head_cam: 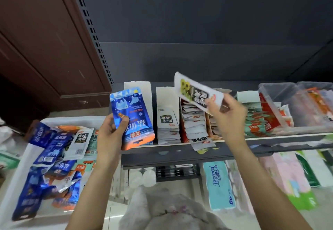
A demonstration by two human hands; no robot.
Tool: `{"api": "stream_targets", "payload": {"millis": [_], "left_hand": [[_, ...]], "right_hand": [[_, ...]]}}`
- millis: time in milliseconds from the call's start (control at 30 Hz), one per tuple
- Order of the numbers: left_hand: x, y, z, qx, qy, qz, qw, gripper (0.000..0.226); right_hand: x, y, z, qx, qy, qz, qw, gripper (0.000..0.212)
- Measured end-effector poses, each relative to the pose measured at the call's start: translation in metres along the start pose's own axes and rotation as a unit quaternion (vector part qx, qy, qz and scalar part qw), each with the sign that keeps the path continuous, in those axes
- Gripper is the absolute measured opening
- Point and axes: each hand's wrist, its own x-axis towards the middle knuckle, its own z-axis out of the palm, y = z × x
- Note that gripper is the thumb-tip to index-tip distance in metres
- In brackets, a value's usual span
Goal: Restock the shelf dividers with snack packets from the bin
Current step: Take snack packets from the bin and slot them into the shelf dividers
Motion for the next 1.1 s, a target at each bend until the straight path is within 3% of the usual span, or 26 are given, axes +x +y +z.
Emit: {"api": "stream_targets", "payload": {"millis": [67,167,333,433,533,567,600,667,700,833,867,933,1000,1033,1100], "left_hand": [[-0.004,-0.003,-0.002,-0.006,-0.004,0.009,1.000,0.027],[-0.009,-0.006,-0.003,-0.014,-0.023,0.014,1.000,0.037],[-0.015,-0.007,-0.003,-0.041,-0.032,0.028,0.998,0.045],[-0.018,-0.008,0.001,-0.063,-0.006,0.028,0.998,0.046],[-0.018,-0.010,0.007,-0.082,0.026,0.011,0.996,0.048],[-0.018,-0.011,0.009,-0.085,0.038,0.006,0.996,0.049],[-0.018,-0.012,0.013,-0.092,0.046,0.005,0.995,0.050],[-0.021,-0.013,0.021,-0.105,0.052,0.017,0.993,0.050],[-0.023,-0.013,0.025,-0.108,0.047,0.029,0.993,0.048],[-0.036,-0.015,0.047,-0.114,0.000,0.053,0.992,0.041],[-0.038,-0.015,0.052,-0.111,-0.007,0.052,0.992,0.043],[-0.037,-0.016,0.053,-0.109,0.001,0.035,0.993,0.050],[-0.031,-0.018,0.043,-0.084,0.026,0.030,0.996,0.054],[-0.028,-0.020,0.036,-0.050,0.036,0.045,0.997,0.052],[-0.021,-0.023,0.015,0.080,0.035,0.117,0.989,0.041]], "right_hand": [[-0.006,0.000,0.021,-0.120,-0.026,-0.108,0.986,0.008],[-0.015,0.002,0.056,-0.261,-0.113,-0.210,0.935,0.003],[-0.026,0.006,0.089,-0.436,-0.273,-0.206,0.832,0.037],[-0.031,0.007,0.088,-0.427,-0.327,-0.164,0.827,0.036],[-0.038,0.000,0.077,-0.267,-0.317,-0.057,0.908,0.028],[-0.041,-0.007,0.072,-0.150,-0.313,0.028,0.937,0.026],[-0.045,-0.018,0.066,-0.012,-0.305,0.135,0.943,0.030],[-0.052,-0.036,0.056,0.200,-0.287,0.313,0.883,0.043],[-0.057,-0.040,0.053,0.252,-0.276,0.350,0.859,0.043],[-0.070,-0.042,0.053,0.322,-0.158,0.361,0.861,0.021],[-0.071,-0.039,0.051,0.327,-0.115,0.350,0.871,0.012],[-0.067,-0.035,0.044,0.295,-0.058,0.283,0.911,0.015],[-0.060,-0.029,0.034,0.138,-0.058,0.137,0.979,0.011],[-0.056,-0.027,0.030,0.033,-0.076,0.045,0.996,0.009],[-0.043,-0.023,0.027,-0.110,-0.092,-0.107,0.984,0.011]]}}
